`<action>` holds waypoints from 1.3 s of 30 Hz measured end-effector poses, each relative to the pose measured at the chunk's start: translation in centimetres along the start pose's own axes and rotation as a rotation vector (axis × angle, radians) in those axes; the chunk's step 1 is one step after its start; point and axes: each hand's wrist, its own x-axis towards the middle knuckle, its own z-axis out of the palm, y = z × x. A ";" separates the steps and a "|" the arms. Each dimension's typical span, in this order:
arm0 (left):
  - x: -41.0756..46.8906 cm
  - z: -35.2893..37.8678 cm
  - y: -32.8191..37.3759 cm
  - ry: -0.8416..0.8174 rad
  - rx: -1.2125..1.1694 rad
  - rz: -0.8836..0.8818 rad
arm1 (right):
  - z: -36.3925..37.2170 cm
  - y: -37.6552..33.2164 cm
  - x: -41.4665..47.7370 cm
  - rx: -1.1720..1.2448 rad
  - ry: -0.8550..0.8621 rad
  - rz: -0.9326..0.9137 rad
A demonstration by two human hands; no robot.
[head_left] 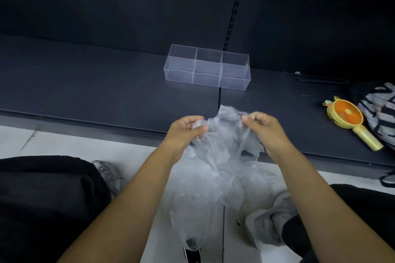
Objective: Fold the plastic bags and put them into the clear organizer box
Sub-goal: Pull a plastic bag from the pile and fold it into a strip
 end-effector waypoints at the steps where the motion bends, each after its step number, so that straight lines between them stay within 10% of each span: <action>1: 0.1 -0.5 0.1 0.030 -0.010 -0.002 | -0.4 0.2 0.2 0.021 0.009 0.017; 11: 0.3 -3.1 1.6 -0.013 0.019 0.138 | -1.9 1.2 -0.1 0.252 -0.315 0.265; 23: 0.3 -2.7 1.9 -0.008 0.060 0.126 | -0.6 0.4 -0.3 -0.001 -0.420 0.124; 35: 0.6 -4.5 1.0 0.121 0.085 -0.033 | -0.8 -0.8 -0.1 0.072 0.016 -0.070; 39: 0.8 -4.6 0.5 0.376 0.470 0.007 | 0.0 -1.5 -0.4 -0.069 0.005 -0.145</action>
